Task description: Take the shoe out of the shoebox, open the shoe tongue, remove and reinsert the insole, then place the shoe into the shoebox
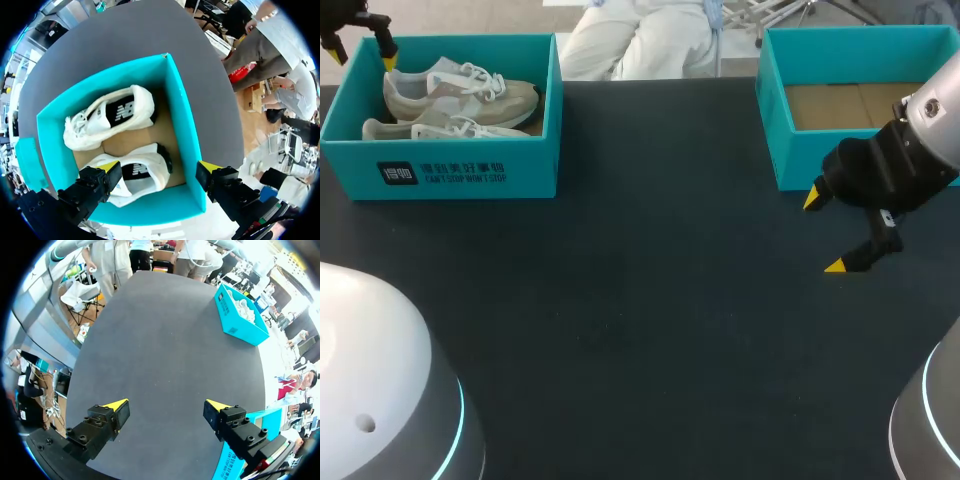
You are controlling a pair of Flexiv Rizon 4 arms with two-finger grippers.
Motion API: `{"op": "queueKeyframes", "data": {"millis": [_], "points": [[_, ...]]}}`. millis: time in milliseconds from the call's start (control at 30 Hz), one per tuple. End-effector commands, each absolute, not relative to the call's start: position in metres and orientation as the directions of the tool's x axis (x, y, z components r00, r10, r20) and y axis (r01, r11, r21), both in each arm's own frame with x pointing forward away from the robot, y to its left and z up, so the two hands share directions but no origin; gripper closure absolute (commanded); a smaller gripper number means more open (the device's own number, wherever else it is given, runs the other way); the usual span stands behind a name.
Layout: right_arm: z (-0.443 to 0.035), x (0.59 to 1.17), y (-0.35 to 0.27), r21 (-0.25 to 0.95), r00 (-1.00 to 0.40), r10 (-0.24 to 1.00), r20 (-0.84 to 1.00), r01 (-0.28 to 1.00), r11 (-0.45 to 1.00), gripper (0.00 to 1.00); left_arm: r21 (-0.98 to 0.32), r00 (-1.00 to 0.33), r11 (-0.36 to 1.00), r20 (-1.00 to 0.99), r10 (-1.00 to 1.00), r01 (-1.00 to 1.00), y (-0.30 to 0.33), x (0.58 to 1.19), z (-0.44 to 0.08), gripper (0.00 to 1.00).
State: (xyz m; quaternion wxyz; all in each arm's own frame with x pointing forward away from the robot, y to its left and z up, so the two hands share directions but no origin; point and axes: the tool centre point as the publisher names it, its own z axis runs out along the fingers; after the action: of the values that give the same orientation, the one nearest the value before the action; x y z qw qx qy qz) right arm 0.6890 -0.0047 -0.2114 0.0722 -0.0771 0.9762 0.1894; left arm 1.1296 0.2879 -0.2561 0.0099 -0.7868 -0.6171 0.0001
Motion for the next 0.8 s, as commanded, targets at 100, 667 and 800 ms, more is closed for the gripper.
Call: {"op": "queueKeyframes", "data": {"millis": [100,667,800], "points": [[-0.212,0.689,-0.004,0.356,-0.978,-0.122,-0.170,-0.177,0.918,0.00,0.030,0.243,-0.244,0.031,0.969,0.969,0.290,1.088,-0.245,0.00],[-0.212,0.689,-0.004,0.356,-0.978,-0.122,-0.170,-0.177,0.918,0.00,-0.017,0.219,-0.219,0.063,0.974,0.976,0.311,1.020,-0.256,0.00],[-0.212,0.689,-0.004,0.356,-0.978,-0.122,-0.170,-0.177,0.918,0.00,-0.015,0.199,-0.198,0.062,0.978,0.980,0.310,1.014,-0.259,0.00]]}}
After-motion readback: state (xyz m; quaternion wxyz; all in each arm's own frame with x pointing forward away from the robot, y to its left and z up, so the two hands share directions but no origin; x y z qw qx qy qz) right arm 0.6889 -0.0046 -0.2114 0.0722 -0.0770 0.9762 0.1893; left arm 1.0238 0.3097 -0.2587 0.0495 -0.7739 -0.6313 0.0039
